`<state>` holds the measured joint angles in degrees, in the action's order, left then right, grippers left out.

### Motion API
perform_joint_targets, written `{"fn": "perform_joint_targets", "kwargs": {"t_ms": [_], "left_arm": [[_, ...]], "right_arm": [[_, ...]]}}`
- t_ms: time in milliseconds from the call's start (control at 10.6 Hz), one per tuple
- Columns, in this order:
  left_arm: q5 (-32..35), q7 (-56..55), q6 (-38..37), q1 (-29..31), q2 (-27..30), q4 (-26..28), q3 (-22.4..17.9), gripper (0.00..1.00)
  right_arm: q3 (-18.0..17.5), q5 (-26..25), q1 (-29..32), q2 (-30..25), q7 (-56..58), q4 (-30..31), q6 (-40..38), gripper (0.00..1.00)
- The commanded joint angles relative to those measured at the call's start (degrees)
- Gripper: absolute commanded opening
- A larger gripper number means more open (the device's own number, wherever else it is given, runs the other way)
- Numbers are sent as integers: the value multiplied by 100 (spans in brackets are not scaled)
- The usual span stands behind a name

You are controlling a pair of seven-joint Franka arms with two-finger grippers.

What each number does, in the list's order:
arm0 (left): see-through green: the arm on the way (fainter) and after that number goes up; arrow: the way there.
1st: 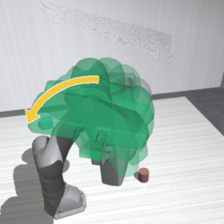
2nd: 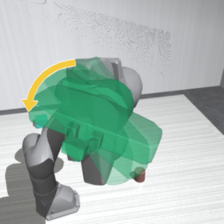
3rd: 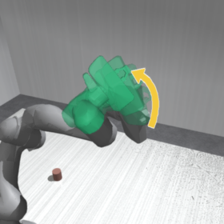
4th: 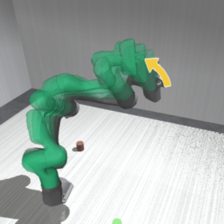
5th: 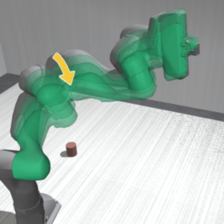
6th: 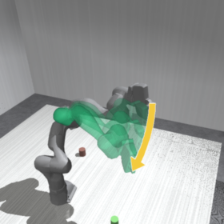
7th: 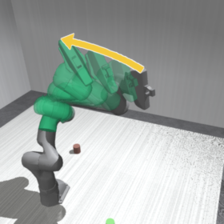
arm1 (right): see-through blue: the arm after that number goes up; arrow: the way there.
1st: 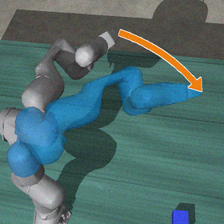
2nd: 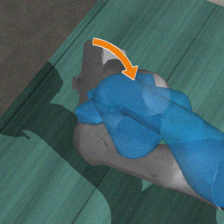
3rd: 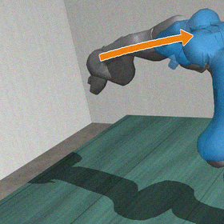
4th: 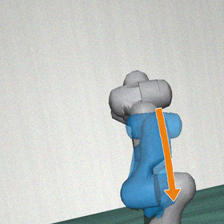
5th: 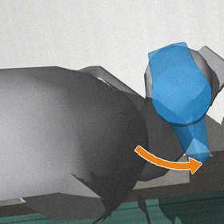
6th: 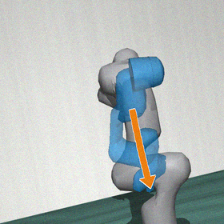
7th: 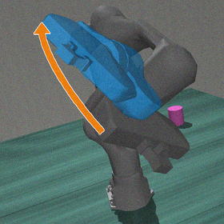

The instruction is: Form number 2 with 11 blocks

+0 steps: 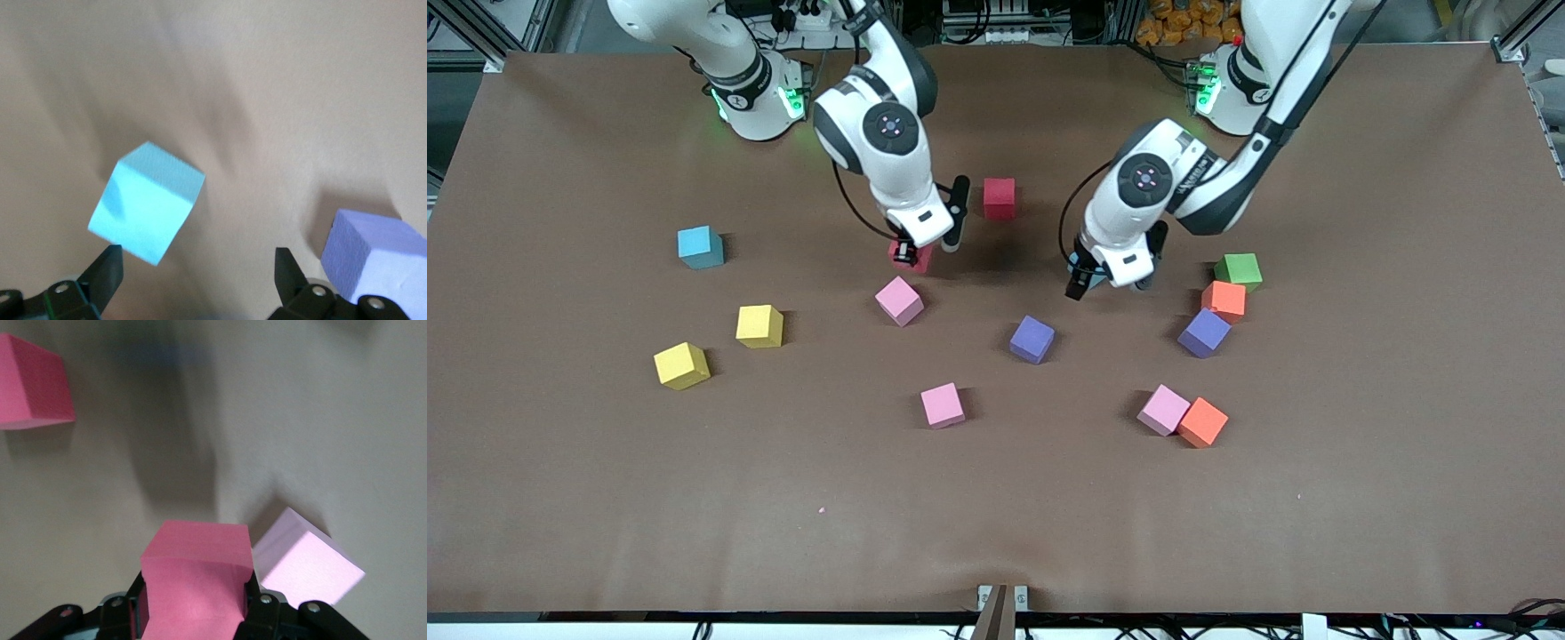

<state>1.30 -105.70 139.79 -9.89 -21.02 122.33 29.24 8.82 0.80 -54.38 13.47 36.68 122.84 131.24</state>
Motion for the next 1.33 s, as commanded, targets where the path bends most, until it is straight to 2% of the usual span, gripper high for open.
{"fn": "perform_joint_targets", "kwargs": {"t_ms": [0,284,947,1231], "left_arm": [[143,460,-101,-40,-121,-16,-6,100],[152,673,-101,-119,-288,98,-6,100],[231,1033,-101,-128,-420,116,-6,100],[222,1341,-416,-40,-359,11,-24,100]], "right_arm": [[14,-27,-309,-64,-257,48,-29,27],[14,-36,-775,24,-863,65,15,27],[-3,-1,-1180,217,-864,346,508,27],[-3,183,-1391,340,-873,346,586,27]]}}
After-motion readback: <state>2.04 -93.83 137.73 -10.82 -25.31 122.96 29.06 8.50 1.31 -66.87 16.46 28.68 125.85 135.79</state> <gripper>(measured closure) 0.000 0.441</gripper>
